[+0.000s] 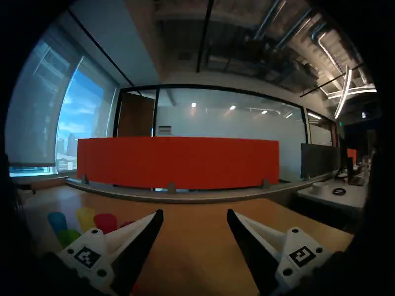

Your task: Pour water

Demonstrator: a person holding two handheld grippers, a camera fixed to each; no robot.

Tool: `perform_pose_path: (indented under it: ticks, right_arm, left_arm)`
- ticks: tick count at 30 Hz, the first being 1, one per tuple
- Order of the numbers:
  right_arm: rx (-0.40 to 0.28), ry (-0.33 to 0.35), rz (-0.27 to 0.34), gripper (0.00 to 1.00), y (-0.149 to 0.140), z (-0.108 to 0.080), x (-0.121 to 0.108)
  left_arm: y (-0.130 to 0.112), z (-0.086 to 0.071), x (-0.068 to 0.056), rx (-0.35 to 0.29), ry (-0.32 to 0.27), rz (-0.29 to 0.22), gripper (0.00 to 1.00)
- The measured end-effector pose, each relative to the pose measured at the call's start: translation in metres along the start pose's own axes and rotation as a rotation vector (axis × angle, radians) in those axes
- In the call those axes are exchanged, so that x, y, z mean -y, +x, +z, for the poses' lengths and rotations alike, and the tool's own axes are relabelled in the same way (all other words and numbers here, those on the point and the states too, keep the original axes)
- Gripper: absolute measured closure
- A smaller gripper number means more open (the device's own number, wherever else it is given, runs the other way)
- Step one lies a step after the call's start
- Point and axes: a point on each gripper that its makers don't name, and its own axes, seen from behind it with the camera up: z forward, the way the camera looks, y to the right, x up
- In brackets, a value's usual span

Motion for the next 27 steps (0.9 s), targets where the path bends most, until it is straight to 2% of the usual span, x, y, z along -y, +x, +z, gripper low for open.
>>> perform_pose_path:
  ticks: [6,14,27]
  right_arm:
    - [0.011,0.020,0.022,0.00,-0.014,0.006,0.001]
    - [0.021,0.025,0.049,0.00,-0.028,0.003,-0.005]
    - [0.037,0.025,0.015,0.00,-0.044,0.003,-0.006]
  left_arm:
    - [0.000,0.000,0.000,0.000,0.000,0.000,0.14]
    - [0.000,0.000,0.001,0.000,0.000,0.000,0.14]
    - [0.000,0.000,0.001,0.000,0.000,0.000,0.14]
